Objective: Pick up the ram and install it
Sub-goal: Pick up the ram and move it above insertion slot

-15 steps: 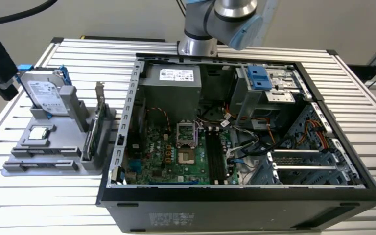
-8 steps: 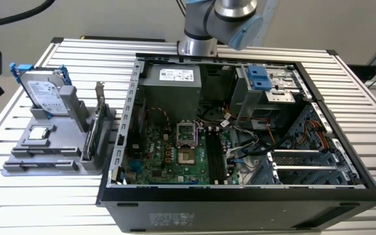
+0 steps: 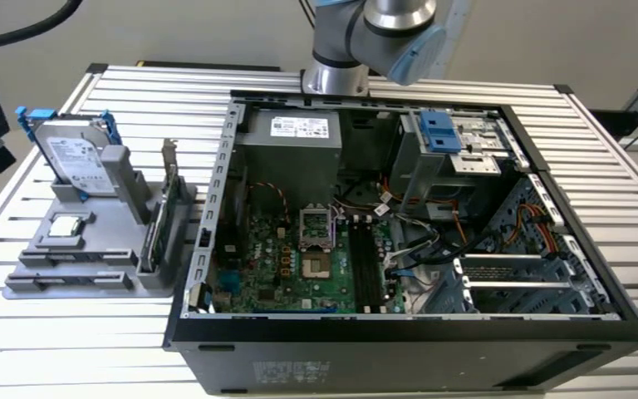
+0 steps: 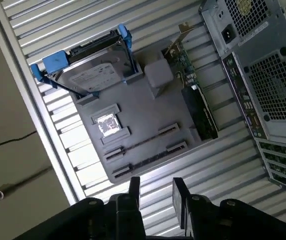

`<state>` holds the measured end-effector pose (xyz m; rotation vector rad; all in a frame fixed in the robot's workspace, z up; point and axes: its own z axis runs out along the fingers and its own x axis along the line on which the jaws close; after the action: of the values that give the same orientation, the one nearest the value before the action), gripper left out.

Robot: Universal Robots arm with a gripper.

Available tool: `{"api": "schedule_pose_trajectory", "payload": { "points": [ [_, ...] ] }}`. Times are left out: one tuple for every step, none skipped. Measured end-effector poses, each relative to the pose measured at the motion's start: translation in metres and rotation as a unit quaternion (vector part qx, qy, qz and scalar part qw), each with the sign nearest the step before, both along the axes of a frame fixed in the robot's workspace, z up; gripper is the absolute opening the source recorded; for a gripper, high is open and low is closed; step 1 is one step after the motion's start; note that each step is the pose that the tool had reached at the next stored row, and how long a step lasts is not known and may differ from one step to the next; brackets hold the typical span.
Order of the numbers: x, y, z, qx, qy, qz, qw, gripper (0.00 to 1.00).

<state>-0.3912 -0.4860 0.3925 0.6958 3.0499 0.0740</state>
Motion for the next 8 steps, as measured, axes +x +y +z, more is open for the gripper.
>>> {"api": "schedule_pose_trajectory", "payload": {
  "points": [
    [0.0000, 0.0000, 0.0000, 0.0000, 0.0000, -0.007, 1.0000, 1.00],
    [0.0000, 0.0000, 0.0000, 0.0000, 0.0000, -0.015, 0.9999, 1.00],
    [0.0000, 0.0000, 0.0000, 0.0000, 0.0000, -0.022, 0.9997, 1.00],
    [0.0000, 0.0000, 0.0000, 0.0000, 0.0000, -0.029, 0.9996, 1.00],
    [0.0000, 0.0000, -0.0001, 0.0000, 0.0000, -0.036, 0.9994, 1.00],
    [0.0000, 0.0000, -0.0001, 0.0000, 0.0000, -0.042, 0.9991, 1.00],
    [0.0000, 0.0000, -0.0001, 0.0000, 0.0000, -0.048, 0.9988, 1.00],
    [0.0000, 0.0000, -0.0001, 0.0000, 0.0000, -0.054, 0.9986, 1.00]
  ]
}}
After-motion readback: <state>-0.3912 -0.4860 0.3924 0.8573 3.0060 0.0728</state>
